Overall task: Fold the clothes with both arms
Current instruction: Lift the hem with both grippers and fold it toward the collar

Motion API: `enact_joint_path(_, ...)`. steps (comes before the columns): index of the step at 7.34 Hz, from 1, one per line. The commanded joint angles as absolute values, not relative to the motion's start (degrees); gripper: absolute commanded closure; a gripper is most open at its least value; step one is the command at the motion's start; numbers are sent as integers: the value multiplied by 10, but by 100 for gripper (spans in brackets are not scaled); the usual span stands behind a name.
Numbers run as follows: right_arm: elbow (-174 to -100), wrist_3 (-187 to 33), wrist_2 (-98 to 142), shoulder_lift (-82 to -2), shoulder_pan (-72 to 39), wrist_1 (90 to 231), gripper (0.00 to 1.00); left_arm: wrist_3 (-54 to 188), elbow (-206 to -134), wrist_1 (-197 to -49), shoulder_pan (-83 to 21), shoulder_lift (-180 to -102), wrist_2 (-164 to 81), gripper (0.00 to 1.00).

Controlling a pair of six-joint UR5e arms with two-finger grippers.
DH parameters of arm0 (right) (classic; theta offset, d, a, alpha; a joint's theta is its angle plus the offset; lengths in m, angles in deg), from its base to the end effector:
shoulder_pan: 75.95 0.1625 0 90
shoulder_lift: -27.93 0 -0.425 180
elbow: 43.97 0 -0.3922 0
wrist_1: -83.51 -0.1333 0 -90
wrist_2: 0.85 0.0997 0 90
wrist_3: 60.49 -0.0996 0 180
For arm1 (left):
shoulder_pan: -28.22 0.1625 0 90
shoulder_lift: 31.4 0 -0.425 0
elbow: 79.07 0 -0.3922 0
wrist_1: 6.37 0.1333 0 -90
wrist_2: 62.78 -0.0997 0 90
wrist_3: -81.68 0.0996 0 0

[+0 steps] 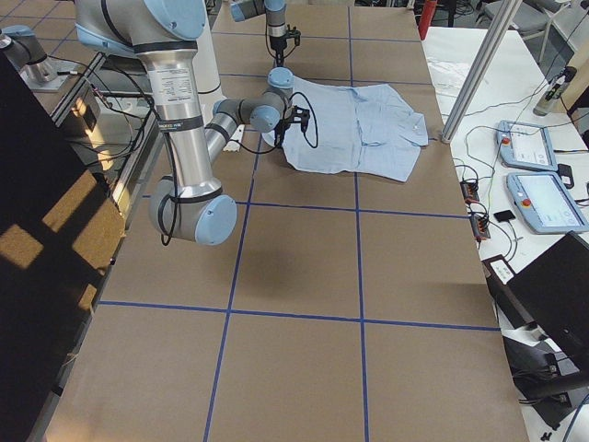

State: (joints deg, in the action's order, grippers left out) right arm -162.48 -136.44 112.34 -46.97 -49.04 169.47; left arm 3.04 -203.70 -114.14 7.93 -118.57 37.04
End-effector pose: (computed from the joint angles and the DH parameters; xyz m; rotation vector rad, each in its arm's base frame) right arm -0.4296 -0.3235 0.2903 -0.0699 -0.9004 0.0407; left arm 0.3833 -0.2657 0.3681 0.0809 0.8740 -0.0716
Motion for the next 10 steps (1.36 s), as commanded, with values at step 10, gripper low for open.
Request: enact_joint_path(10,-1625,-1336,1195,-450,-389,1692,100,97,-2034,-1189,-34,-1203,454,100)
